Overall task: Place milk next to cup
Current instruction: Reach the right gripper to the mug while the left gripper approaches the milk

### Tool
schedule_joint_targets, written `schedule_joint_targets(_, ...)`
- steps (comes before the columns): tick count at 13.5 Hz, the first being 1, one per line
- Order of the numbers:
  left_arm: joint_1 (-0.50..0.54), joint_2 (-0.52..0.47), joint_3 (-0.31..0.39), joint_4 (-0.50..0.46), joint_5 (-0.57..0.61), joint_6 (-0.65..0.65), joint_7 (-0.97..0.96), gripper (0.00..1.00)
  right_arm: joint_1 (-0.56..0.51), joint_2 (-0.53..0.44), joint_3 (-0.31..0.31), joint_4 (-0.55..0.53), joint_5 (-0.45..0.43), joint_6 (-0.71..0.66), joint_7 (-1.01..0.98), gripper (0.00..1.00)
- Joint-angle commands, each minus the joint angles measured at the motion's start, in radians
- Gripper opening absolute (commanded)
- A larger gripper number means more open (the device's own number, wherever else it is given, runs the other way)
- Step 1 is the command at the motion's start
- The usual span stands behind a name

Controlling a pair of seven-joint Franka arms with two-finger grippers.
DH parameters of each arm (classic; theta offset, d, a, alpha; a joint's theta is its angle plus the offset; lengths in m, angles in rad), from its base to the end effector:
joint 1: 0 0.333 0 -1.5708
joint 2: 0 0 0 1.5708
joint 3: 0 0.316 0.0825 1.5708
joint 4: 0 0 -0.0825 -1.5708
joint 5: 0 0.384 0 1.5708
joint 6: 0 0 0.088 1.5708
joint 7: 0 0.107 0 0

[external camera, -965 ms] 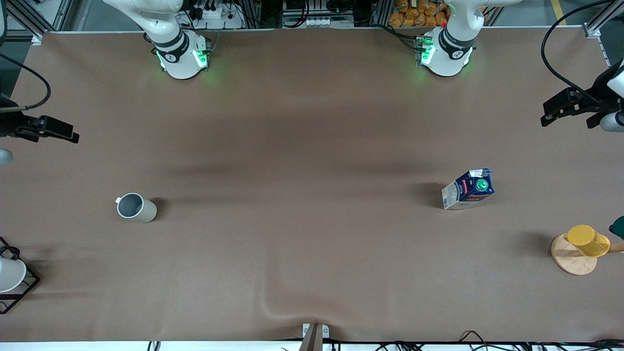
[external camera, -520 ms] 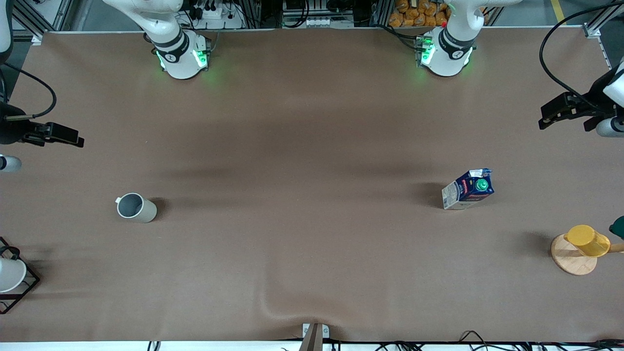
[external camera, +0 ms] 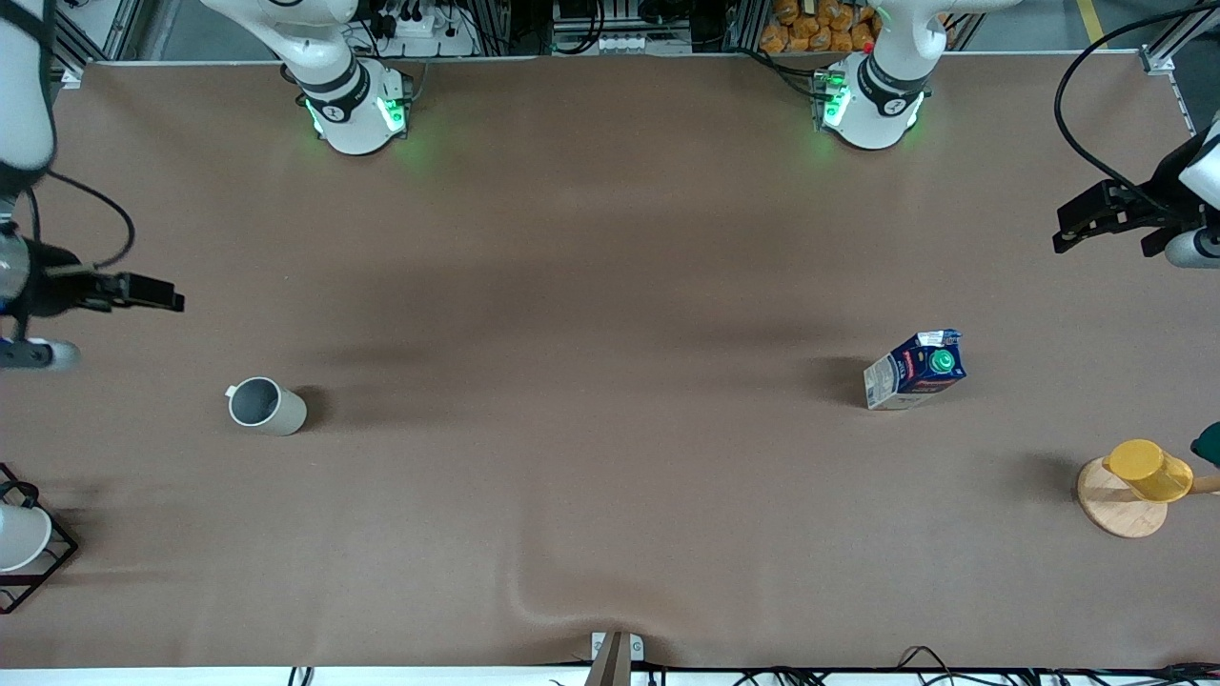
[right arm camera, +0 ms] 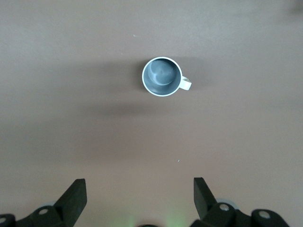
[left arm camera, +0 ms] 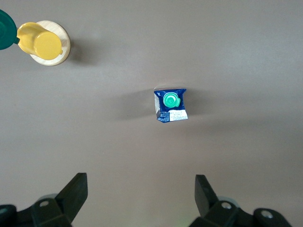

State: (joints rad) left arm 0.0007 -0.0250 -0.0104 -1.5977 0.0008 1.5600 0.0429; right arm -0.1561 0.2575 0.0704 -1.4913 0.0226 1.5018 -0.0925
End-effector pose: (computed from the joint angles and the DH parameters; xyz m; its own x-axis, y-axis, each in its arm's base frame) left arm 0.5453 -0.0053 0.6246 0.9985 -0.0526 -0.0127 -0.0526 -0.9986 -0.0005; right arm 0.6094 -0.0543 0.5059 0.9709 0.0129 -0.2391 -0.0021 -0.9980 -0.0625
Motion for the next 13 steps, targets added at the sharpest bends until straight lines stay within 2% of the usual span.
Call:
schedule_joint_targets(1, -0.008, 0.02, 0.0, 0.015, 0.016, 0.002, 0.002, 1.0, -0.04, 0.084, 0.011, 0.02, -0.012, 0.064, -0.106, 1.0)
schedule_joint_targets(6, 0.002, 0.076, -0.002, -0.033, -0.002, 0.083, -0.001, 1.0, -0.034, 0.256, 0.011, 0.02, -0.013, 0.277, -0.48, 1.0)
schedule_joint_targets(8, 0.007, 0.076, -0.003, -0.121, -0.002, 0.167, -0.014, 1.0, -0.03, 0.296, 0.011, 0.016, -0.044, 0.351, -0.651, 1.0)
schedule_joint_targets(10, 0.009, 0.076, -0.003, -0.195, -0.002, 0.247, -0.031, 1.0, -0.04, 0.312, 0.011, -0.013, -0.061, 0.399, -0.722, 1.0)
schedule_joint_targets(13, 0.004, 0.108, -0.005, -0.219, -0.002, 0.287, -0.081, 1.0, -0.046, 0.312, 0.009, -0.101, -0.098, 0.539, -0.806, 1.0)
